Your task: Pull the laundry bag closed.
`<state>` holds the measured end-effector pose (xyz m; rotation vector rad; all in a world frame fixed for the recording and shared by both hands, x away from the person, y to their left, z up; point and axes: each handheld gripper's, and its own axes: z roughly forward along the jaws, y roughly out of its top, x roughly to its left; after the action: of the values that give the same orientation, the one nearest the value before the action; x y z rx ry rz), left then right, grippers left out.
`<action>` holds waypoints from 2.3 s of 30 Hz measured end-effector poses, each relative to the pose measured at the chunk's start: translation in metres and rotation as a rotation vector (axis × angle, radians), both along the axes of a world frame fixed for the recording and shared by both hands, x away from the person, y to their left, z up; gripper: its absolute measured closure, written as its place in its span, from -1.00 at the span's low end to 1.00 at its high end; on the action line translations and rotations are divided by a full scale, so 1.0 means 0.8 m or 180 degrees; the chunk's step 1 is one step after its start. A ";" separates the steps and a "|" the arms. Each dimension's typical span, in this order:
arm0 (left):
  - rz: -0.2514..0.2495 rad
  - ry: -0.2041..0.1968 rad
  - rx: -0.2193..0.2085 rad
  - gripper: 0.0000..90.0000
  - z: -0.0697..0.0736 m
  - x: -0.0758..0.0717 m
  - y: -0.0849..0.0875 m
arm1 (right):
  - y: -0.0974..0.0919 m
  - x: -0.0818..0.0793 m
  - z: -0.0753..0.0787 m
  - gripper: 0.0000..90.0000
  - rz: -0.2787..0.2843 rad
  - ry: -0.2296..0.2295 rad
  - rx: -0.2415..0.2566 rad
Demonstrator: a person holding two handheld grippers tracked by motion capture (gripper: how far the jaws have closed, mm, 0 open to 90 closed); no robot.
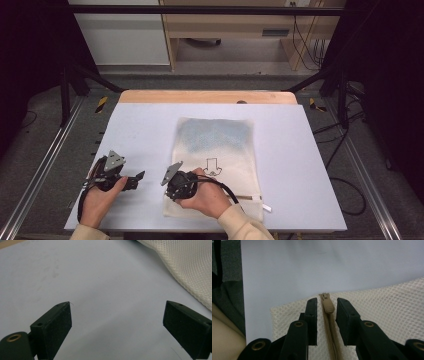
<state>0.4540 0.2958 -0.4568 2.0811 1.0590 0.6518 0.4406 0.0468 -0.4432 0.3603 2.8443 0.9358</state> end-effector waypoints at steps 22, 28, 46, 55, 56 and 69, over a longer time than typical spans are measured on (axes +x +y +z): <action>-0.0101 0.0098 -0.0044 -0.80 0.003 -0.017 -0.003 | 0.002 0.009 -0.001 0.82 0.0103 0.0109 0.0013; -0.0160 0.0132 -0.0054 -0.80 0.008 -0.038 -0.002 | -0.001 0.008 0.003 0.82 0.0158 0.0079 0.0038; -0.0343 0.0360 -0.0030 -0.82 0.003 -0.058 -0.023 | -0.007 0.013 0.012 0.82 0.0185 0.0044 0.0101; -0.0518 0.0405 -0.0221 -0.80 0.007 -0.064 -0.043 | -0.008 0.012 0.011 0.82 0.0184 0.0037 0.0127; -0.0550 0.0401 -0.0216 -0.80 0.008 -0.065 -0.048 | -0.009 0.012 0.012 0.82 0.0185 0.0024 0.0141; -0.0666 0.0399 -0.0339 -0.77 0.010 -0.065 -0.073 | -0.010 0.012 0.012 0.82 0.0197 -0.0008 0.0135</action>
<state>0.4023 0.2377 -0.4491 2.1248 0.9065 0.3580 0.4502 0.0391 -0.4333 0.2767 2.8522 1.0084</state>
